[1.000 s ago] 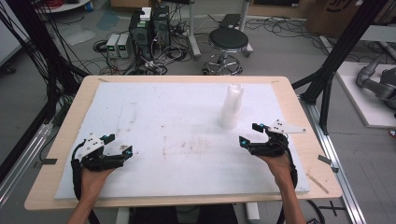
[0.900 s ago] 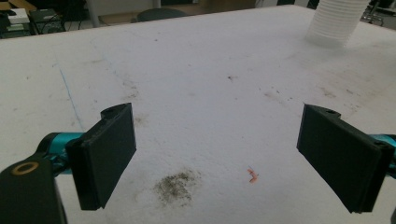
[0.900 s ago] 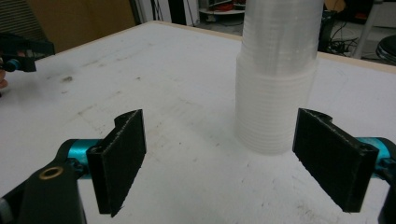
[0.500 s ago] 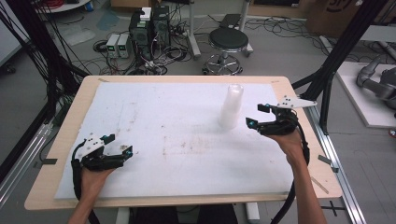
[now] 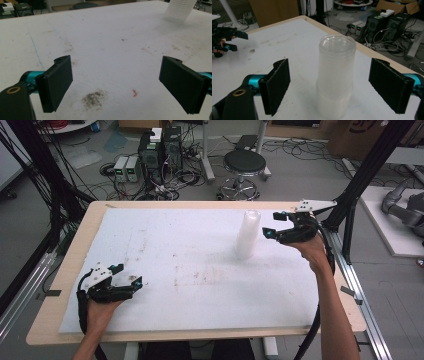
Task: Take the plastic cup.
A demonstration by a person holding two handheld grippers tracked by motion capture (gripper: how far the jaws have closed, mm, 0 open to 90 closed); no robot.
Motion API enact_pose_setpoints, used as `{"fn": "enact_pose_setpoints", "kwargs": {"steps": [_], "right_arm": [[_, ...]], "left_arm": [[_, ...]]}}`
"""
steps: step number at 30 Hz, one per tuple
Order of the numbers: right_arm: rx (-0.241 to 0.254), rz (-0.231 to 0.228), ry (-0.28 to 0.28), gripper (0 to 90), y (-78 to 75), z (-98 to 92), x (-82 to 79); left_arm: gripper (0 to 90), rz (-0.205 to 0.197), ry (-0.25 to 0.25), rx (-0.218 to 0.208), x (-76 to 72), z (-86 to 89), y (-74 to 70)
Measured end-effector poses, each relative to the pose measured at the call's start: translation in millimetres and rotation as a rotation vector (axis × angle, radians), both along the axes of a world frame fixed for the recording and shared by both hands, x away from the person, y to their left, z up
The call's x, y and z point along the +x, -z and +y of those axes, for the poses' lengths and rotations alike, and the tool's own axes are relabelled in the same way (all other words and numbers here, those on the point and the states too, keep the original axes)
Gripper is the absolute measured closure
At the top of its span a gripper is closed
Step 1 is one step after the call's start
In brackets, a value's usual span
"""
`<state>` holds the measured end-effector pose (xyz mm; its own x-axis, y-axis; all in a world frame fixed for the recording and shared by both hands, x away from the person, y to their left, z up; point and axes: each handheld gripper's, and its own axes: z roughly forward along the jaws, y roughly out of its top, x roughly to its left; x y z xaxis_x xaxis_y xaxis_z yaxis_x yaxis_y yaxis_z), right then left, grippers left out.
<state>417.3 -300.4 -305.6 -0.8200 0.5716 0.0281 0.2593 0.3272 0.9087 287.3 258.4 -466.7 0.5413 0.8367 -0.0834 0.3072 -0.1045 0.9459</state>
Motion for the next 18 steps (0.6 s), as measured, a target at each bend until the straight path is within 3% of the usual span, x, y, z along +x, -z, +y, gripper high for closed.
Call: {"fn": "enact_pose_setpoints", "kwargs": {"steps": [5, 10, 18], "right_arm": [[-0.010, 0.021, -0.033, 17.0, -3.7, 2.1, 16.4], [0.007, 0.006, -0.058, 17.1, -5.0, 6.1, 27.9], [0.028, 0.034, -0.095, 17.0, 5.6, 7.8, 44.1]], "left_arm": [[11.7, 0.003, 0.000, 0.002, 0.1, 0.3, -0.1], [11.7, 0.000, -0.001, -0.001, 0.1, 0.0, 0.1], [11.7, 0.002, -0.004, 0.009, 0.1, -0.6, 0.0]]}}
